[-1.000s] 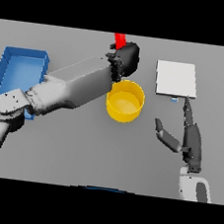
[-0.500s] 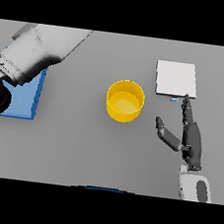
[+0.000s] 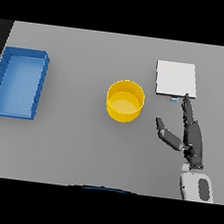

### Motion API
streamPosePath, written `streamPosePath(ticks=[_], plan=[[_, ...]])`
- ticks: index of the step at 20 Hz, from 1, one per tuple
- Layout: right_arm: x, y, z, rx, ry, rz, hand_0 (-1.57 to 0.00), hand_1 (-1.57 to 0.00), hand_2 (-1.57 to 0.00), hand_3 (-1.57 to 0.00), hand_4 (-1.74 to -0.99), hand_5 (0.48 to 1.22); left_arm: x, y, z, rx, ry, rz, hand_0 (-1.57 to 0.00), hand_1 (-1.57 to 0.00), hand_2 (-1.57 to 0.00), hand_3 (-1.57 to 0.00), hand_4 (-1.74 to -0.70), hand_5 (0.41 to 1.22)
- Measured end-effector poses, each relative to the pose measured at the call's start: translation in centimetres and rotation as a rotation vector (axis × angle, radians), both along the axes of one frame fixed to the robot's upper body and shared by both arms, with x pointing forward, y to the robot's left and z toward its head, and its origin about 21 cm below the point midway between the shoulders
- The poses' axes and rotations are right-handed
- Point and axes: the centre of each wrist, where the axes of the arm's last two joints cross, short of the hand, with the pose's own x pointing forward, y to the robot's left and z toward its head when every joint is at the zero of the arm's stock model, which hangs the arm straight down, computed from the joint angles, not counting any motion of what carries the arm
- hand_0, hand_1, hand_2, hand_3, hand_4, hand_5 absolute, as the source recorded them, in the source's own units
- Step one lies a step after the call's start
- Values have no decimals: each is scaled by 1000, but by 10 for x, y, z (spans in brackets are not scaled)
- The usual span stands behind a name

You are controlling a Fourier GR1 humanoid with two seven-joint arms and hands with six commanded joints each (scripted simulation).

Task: Pick up the red beaker and tilt it to pour out 1 green nut into yellow bowl. Pick up the yellow bowl and place it on the metallic measuring scale.

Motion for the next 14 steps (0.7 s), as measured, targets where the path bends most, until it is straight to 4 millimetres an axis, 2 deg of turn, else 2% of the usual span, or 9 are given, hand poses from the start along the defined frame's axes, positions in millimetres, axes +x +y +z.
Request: streamPosePath(ticks=[4,8,14], plan=[[2,-4,2,-18,4,7,1,1,1,1,-1212,604,-9,50,-38,-273,-50,184,-1571,-1571,-1569,-1446,-1740,1221],[1,-6,1,-52,8,20,1,1,1,1,-1212,641,-32,79,-85,-458,-60,345,-1571,-1571,-1570,-1457,-1741,1221],[0,-1,-1,-67,10,33,1,1,1,1,-1217,664,-90,89,-148,-566,-32,466,-1571,-1571,-1571,-1449,-1741,1221]])
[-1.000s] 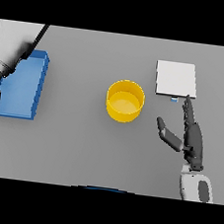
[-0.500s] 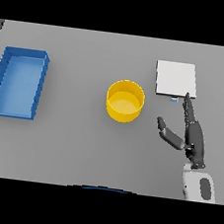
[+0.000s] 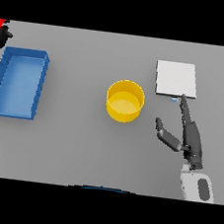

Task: Pick up the red beaker and tilt it to pour out 1 green nut into yellow bowl. Pick up the yellow bowl and place it on the metallic measuring scale.

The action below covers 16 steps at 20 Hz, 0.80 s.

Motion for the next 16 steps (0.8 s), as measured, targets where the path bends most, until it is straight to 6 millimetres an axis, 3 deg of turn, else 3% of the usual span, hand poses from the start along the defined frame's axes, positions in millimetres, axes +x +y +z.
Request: streamPosePath(ticks=[3,5,7,9,10,11,12,13,14,16], plan=[[-3,-3,2,-2,-3,-4,1,1,1,1,-1216,664,-21,-4,-26,-52,40,32,-1571,-1571,-1571,-1493,-1741,1221],[-1,-3,2,8,0,3,1,1,1,1,-1216,667,-28,-5,-32,-64,43,48,-1571,-1571,-1571,-1521,-1741,1199],[0,-1,4,3,-4,1,1,1,1,1,-1207,665,-33,-5,-40,-76,55,70,-1571,-1571,-1571,-1539,-1741,1117],[-2,1,1,-3,-2,2,1,1,1,1,-1205,664,-37,-8,-46,-78,68,78,-1571,-1571,-1571,-1551,-1741,967],[-3,-2,2,1,-12,2,1,1,1,1,-1202,667,-37,-5,-48,-64,86,91,-1571,-1571,-1571,-1555,-1667,908],[-4,-4,0,-1,-10,1,1,1,1,1,-1197,664,-41,-5,-51,-54,107,69,-1571,-1571,-1571,-1503,-1530,865],[-6,-5,0,-5,-11,0,1,1,1,1,-1192,663,-43,-5,-50,-47,139,47,-1564,-1449,-1432,-1362,-1374,830],[-6,-6,1,-2,-1,-8,1,1,1,1,-1188,663,-43,-6,-46,-45,164,20,-1457,-1180,-1187,-1129,-1229,803],[-4,-6,2,-1,-9,-6,1,1,1,1,-1187,664,-48,-7,-45,-63,209,-18,-1166,-944,-959,-903,-1120,778],[-5,-2,0,-3,-10,-2,1,1,1,1,-1181,665,-50,-2,-39,-64,278,-53,-746,-604,-613,-577,-968,740]])
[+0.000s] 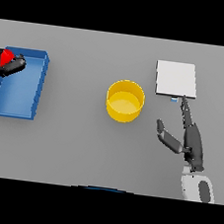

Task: Pick up the red beaker and tilt it to pour out 1 green nut into yellow bowl. Pick up the yellow bowl and place it on the metallic measuring scale.

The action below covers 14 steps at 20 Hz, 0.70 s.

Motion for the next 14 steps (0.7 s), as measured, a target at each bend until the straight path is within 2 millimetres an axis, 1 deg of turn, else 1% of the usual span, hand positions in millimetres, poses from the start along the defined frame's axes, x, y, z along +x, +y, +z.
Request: streamPosePath(ticks=[1,2,4,5,6,7,9,10,11,12,13,14], plan=[[1,3,1,0,-1,-4,1,1,1,1,-1182,667,0,-2,2,-4,26,-29,-596,-483,-490,-462,-916,723],[-1,-1,0,-5,6,-11,1,1,1,1,-1184,667,-2,0,4,-4,47,-41,-477,-386,-392,-369,-878,710],[-4,-2,0,-1,10,-5,1,1,1,1,-1189,666,-3,6,4,-15,70,-57,-305,-247,-251,-236,-831,688],[-1,0,3,-2,12,0,1,1,1,1,-1187,666,0,6,6,-24,72,-51,-244,-197,-200,-189,-815,684],[0,1,5,0,4,1,1,1,1,1,-1188,668,-1,2,10,-33,62,-69,-195,-158,-160,-151,-802,679],[0,3,4,-2,17,1,1,1,1,1,-1187,663,-2,1,7,-36,59,-73,-156,-126,-128,-120,-797,678],[-3,4,2,-9,25,-6,1,1,1,1,-1192,660,1,2,9,-44,22,-63,-99,-80,-81,-77,-785,674],[-2,4,2,-26,24,-9,1,1,1,1,-1195,660,3,7,11,-43,9,-58,-79,-64,-65,-61,-783,674],[-2,5,3,-48,23,-11,1,1,1,1,-1203,660,4,6,10,-51,-6,-62,-63,-51,-52,-49,-785,674],[0,6,2,-75,35,-16,1,1,1,1,-1198,662,5,3,9,-66,-30,-80,-50,-41,-41,-39,-786,671],[-1,8,4,-87,28,5,1,1,1,1,-1175,677,6,1,11,-71,-43,-78,-40,-32,-33,-31,-781,674],[0,10,8,-87,6,50,1,1,1,1,-1162,694,5,2,11,-66,-53,-87,-32,-26,-26,-24,-780,679]])
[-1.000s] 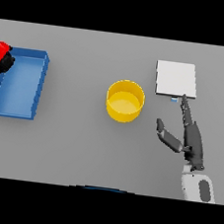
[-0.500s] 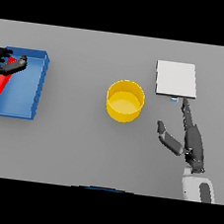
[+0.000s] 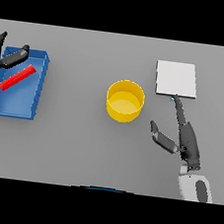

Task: Pick up the red beaker and tilt it to pour out 1 green nut into yellow bowl. Pick up the yellow bowl and place it on the metallic measuring scale.

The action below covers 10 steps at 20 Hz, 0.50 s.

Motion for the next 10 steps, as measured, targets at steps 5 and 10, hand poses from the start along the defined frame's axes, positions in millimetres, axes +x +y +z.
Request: streamPosePath(ticks=[5,10], plan=[[29,0,24,-182,-15,170,1,1,1,1,-1255,700,-1,-6,-6,-23,19,9,-10,-8,-8,-7,-790,707],[57,5,50,-537,-55,322,1,1,1,1,-1278,669,-3,-3,-4,-17,10,0,-3,-2,-2,-2,-795,708]])
